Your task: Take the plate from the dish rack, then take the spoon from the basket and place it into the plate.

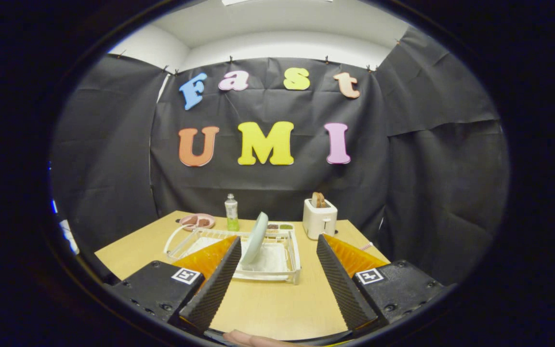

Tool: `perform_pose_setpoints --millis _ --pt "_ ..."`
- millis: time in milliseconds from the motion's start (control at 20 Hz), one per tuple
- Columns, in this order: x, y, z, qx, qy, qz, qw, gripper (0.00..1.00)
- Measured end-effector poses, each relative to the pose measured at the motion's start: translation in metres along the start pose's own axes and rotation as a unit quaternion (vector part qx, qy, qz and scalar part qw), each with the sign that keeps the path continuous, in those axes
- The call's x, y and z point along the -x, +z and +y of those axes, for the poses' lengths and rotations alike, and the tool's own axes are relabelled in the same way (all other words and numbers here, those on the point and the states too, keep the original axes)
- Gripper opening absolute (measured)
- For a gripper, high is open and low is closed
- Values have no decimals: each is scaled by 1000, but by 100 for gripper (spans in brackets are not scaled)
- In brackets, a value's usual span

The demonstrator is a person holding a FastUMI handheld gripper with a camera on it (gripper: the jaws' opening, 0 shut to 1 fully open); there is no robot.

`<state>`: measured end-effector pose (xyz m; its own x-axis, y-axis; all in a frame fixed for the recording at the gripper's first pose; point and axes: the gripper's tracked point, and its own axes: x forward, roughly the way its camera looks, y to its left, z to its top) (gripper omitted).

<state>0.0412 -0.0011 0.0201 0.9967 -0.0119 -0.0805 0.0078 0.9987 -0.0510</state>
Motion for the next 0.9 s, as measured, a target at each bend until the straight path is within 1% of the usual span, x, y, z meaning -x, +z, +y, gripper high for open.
perform_pose_setpoints --millis 250,350,550,650,750,850,900 --pt "-47 37 4 3 -2 45 999 100" --pt "-71 50 13 10 1 70 997 100" --pt "-130 61 30 36 0 132 991 100" --pt "-163 56 39 54 -6 166 985 100" --pt "-196 38 54 57 2 217 975 100" --pt "-219 28 62 44 0 262 964 100" --pt "-232 27 64 34 -4 276 961 96"
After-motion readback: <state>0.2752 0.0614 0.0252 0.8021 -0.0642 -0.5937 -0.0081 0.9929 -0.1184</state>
